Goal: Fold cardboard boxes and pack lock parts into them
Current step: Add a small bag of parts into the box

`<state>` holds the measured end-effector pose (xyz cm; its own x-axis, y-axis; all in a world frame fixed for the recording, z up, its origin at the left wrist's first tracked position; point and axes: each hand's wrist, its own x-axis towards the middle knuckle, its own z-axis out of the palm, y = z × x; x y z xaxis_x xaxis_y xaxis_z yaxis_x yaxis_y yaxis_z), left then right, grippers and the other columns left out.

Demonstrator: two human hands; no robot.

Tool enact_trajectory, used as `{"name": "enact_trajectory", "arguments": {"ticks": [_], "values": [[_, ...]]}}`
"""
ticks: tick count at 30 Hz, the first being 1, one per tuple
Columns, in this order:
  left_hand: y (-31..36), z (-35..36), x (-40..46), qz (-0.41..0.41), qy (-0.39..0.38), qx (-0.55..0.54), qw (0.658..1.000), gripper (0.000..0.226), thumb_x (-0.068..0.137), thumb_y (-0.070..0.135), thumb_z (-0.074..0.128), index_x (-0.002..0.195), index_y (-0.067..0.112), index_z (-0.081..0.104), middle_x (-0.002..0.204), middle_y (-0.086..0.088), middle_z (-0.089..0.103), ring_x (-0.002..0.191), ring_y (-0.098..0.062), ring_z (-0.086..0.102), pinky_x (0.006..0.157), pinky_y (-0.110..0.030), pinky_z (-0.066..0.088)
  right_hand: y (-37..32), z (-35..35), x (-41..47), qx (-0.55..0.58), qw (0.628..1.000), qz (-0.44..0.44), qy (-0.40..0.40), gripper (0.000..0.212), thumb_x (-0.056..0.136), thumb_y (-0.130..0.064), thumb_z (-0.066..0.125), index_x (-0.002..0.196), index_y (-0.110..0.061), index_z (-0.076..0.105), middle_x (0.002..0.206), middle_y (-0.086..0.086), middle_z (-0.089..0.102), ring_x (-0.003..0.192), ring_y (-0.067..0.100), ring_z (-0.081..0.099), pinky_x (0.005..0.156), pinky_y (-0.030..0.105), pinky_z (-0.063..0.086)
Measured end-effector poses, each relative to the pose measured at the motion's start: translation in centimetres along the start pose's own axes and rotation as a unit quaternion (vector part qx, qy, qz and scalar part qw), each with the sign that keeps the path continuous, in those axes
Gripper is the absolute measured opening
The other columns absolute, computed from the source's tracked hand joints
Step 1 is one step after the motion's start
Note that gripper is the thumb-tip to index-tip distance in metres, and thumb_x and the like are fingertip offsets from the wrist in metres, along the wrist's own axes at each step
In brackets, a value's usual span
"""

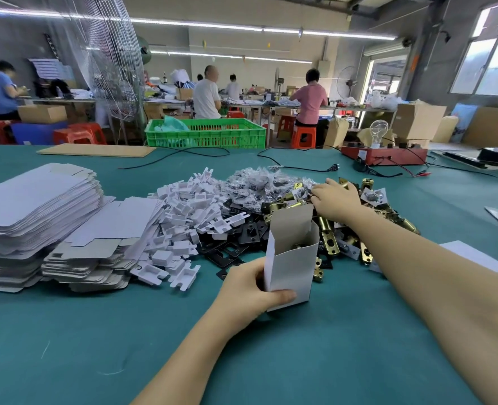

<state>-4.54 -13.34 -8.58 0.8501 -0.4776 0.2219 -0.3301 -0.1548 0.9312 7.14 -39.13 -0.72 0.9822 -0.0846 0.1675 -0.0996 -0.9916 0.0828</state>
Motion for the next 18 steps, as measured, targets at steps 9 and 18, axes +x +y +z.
{"name": "enact_trajectory", "arguments": {"ticks": [9,18], "values": [[0.7,0.2,-0.2,0.012,-0.020,0.020,1.000,0.049,0.064,0.027,0.082,0.112,0.028,0.071,0.102,0.010,0.074,0.100,-0.012,0.068,0.091,-0.040,0.054,-0.3,-4.9,-6.9,0.502,0.825,0.058,0.251,0.036,0.092,-0.019,0.060,0.126,-0.006,0.060,0.127,0.010,0.060,0.115,0.022,0.057,0.099,0.034,0.043],[1.3,0.4,-0.5,-0.002,-0.035,-0.010,0.999,0.036,0.066,0.042,0.075,0.102,0.039,0.070,0.102,0.009,0.074,0.100,-0.014,0.068,0.091,-0.040,0.053,-2.3,-9.9,-15.3,0.755,0.621,0.073,0.197,0.013,0.079,0.005,0.069,0.084,-0.006,0.067,0.085,0.010,0.069,0.076,0.019,0.071,0.065,0.022,0.056]]}}
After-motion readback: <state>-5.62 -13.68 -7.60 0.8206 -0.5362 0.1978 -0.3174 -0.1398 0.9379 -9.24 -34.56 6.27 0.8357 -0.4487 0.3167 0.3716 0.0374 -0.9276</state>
